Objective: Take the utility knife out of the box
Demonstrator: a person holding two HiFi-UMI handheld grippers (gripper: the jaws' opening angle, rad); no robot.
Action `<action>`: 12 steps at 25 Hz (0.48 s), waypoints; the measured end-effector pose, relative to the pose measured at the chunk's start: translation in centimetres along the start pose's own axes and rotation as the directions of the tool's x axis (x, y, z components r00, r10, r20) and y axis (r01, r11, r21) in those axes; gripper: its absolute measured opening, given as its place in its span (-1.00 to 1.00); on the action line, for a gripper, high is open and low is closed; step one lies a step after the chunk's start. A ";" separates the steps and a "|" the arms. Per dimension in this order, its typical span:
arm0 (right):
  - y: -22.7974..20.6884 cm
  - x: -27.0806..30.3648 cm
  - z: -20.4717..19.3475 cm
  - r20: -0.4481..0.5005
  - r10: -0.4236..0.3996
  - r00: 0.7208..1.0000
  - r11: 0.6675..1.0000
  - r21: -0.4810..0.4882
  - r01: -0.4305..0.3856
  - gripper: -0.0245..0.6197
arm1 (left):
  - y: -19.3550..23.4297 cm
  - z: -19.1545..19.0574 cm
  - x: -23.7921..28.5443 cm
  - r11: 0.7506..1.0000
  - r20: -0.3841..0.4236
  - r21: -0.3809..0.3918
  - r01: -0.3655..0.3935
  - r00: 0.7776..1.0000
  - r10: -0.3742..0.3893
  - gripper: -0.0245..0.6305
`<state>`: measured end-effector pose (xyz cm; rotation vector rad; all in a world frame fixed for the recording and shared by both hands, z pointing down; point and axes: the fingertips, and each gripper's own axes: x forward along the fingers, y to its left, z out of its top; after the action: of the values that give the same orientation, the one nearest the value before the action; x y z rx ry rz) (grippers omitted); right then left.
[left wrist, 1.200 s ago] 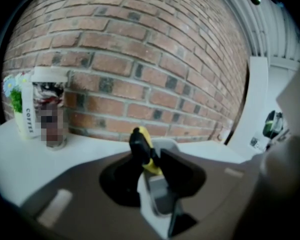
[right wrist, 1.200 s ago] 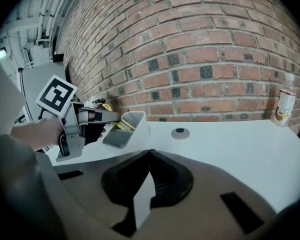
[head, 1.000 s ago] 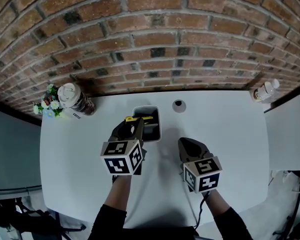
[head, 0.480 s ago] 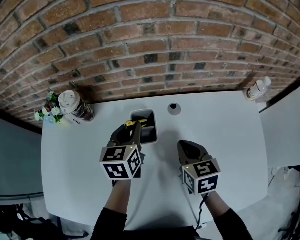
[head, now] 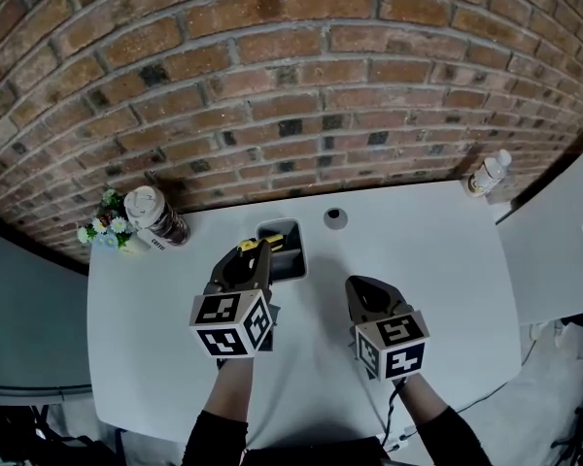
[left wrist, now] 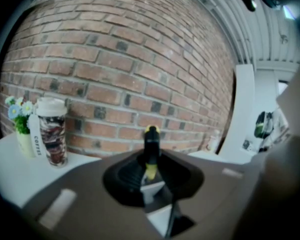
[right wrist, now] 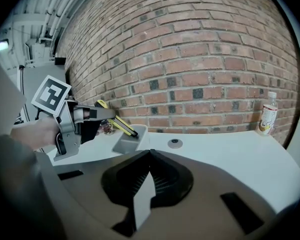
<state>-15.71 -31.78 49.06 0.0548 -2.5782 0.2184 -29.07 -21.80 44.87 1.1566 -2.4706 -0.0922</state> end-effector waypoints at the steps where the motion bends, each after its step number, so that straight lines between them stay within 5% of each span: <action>1: 0.1 -0.3 0.2 0.007 -0.004 1.000 1.000 -0.002 0.004 -0.90 | -0.1 0.3 -0.4 1.000 0.009 0.000 0.002 1.000 -0.002 -0.70; 12: 2.3 -4.1 2.2 0.083 -0.058 0.995 0.998 -0.019 0.059 -0.90 | -1.1 2.1 -4.7 0.999 0.065 0.015 0.052 0.997 -0.053 -0.70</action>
<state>-13.53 -29.94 44.74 0.1339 -2.6565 0.1694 -26.41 -19.21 41.13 1.2431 -2.5007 -0.1310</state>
